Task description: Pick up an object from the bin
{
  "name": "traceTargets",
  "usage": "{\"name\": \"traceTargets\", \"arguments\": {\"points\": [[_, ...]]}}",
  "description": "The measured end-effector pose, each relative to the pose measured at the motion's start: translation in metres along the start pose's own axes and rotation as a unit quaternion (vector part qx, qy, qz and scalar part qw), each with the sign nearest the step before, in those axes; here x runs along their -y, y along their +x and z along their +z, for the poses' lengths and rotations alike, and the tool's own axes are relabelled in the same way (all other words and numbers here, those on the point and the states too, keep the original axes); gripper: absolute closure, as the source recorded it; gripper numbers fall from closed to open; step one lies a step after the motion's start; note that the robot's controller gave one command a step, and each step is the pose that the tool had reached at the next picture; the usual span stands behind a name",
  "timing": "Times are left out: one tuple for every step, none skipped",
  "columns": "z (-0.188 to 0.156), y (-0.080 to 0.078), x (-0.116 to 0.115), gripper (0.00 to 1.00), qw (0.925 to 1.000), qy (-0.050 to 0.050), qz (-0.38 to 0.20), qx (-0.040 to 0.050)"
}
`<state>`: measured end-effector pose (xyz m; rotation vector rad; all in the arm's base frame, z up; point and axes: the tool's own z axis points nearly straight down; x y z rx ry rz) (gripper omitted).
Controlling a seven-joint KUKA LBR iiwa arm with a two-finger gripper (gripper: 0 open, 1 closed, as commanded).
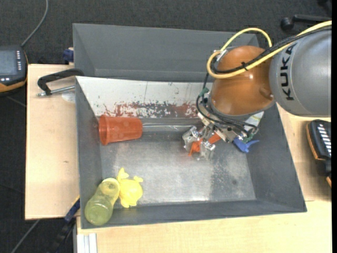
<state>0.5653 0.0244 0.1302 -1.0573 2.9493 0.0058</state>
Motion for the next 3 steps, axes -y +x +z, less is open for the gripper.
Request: {"name": "traceTargets", "arguments": {"points": [[-0.012, -0.008, 0.007, 1.00, 1.0000, 0.005, -0.003, 0.0072], [-0.032, -0.007, 0.000, 1.00, 1.0000, -0.002, 0.003, -0.0018], [-0.140, -0.002, -0.020, 1.00, 0.9997, 0.006, -0.020, 0.0098]]}}
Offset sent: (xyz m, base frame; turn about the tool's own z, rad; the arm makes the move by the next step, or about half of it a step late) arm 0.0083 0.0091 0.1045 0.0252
